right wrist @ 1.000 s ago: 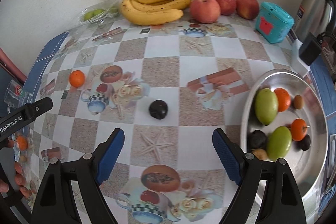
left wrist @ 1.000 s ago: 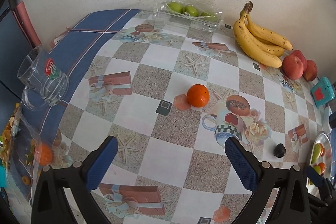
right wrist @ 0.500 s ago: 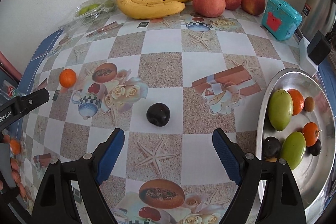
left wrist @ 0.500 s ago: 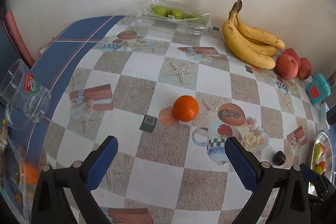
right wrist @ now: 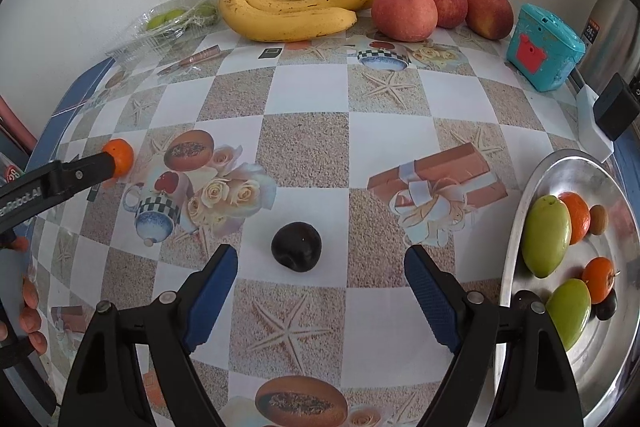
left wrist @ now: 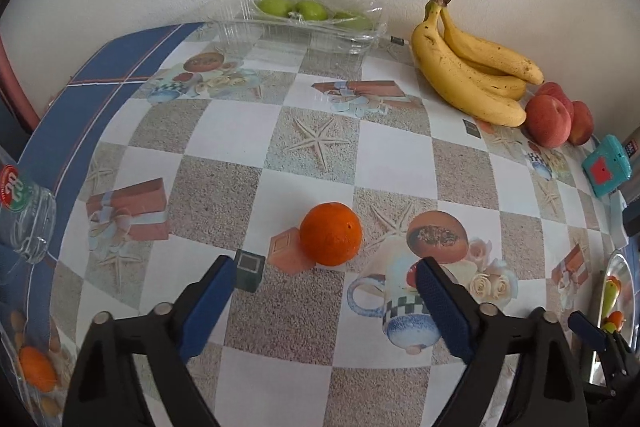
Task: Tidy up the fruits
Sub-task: 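Move the left tool toward the loose orange while the right tool approaches the black plum, then close the left tool on the orange while the right tool grasps the black plum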
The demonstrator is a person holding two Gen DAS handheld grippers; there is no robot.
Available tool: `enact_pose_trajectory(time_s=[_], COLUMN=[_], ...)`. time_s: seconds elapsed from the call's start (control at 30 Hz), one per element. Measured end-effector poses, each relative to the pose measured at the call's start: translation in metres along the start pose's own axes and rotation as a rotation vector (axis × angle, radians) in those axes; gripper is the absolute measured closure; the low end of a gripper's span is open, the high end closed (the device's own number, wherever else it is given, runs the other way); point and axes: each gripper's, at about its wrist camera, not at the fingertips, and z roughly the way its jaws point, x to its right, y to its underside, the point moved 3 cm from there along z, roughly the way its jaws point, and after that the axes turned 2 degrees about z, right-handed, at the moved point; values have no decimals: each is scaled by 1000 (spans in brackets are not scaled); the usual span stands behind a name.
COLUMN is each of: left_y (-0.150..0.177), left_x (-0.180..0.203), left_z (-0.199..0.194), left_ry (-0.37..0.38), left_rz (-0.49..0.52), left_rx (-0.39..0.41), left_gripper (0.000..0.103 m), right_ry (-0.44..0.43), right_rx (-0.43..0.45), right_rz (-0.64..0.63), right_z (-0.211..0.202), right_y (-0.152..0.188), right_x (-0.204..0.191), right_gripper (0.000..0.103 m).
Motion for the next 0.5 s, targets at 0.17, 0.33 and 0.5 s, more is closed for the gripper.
enact_pose_trajectory(time_s=[0.17,0.33,0.5], left_y=[-6,-10,-11], left_x=[3,4,4], left_z=[11,17,20], left_ry=[15,5,4], left_rz=[3,4,6], left_rx=[-30,-49,-65], left_gripper=[22,32,66], right_ry=[6,7,-12], right_rx=[4,-6,-9], right_rz=[-16,-17,-7], right_z=[4,8,9], right_y=[-1,-1,-1], right_x=[-3,-3,-2], right_gripper=[29,43,55])
